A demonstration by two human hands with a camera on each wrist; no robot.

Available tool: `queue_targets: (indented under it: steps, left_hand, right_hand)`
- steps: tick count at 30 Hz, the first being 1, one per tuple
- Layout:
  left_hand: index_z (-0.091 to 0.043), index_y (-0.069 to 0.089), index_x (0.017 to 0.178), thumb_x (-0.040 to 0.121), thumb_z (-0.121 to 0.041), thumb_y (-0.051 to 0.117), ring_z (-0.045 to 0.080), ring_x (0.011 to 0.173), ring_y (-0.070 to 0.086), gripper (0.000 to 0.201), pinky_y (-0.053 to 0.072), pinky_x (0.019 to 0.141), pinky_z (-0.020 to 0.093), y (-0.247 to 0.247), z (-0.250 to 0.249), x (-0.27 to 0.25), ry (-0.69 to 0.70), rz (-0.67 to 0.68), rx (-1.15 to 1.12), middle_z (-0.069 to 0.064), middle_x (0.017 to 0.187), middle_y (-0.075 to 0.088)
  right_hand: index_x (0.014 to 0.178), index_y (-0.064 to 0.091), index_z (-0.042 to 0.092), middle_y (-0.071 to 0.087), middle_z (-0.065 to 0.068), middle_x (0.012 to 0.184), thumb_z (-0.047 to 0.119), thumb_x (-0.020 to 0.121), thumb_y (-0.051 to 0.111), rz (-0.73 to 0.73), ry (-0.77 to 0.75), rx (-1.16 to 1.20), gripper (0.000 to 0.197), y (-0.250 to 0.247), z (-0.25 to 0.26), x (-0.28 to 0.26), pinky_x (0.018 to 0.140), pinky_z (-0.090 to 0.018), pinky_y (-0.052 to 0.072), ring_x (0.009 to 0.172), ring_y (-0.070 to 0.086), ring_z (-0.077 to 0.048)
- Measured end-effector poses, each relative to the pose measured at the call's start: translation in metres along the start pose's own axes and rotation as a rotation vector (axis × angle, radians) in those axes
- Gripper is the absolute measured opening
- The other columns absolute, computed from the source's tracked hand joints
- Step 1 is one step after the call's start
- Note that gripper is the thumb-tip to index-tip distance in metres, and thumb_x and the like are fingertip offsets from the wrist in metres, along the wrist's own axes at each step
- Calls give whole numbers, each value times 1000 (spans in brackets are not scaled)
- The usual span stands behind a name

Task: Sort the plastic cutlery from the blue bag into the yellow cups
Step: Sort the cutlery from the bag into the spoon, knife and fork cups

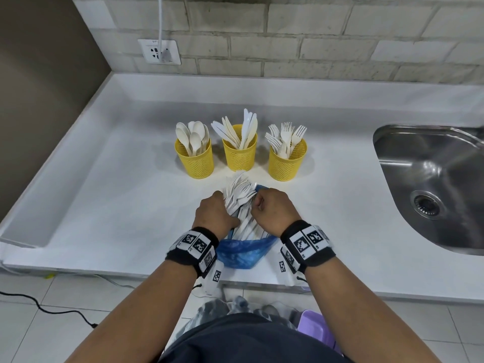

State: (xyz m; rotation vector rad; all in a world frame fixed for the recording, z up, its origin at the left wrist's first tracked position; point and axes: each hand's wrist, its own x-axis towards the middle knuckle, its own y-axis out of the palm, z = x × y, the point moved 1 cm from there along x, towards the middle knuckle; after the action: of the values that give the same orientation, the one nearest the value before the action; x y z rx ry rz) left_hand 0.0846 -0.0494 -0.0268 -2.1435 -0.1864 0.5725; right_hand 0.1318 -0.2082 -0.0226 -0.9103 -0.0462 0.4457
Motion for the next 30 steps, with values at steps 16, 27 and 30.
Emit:
queue_targets:
  steps: [16,27,30]
  left_hand:
    - [-8,76,97,78,11,74,25,88,73,27,60,85,42,-27,-15,-14,212,-53,-985,18,96,78]
    - [-13,78,100,85,1,79,33,102,74,21,57,96,53,-34,-46,-15,314,-56,-1110,15,104,78]
    - [-15,77,99,87,-8,80,29,86,75,13,60,80,59,-32,-52,-16,277,-34,-1100,14,96,78]
  right_hand:
    - [119,59,13,70,-6,106,32,76,69,310,-74,347,47,-8,23,-7,92,-40,55,99,66,-22]
    - [125,50,25,62,-13,121,-13,80,63,422,-111,1108,60,-29,35,-9,82,-49,58,107,65,-30]
    - [134,50,15,63,-27,124,-18,85,60,344,-160,965,60,-25,31,0,74,-49,59,97,69,-41]
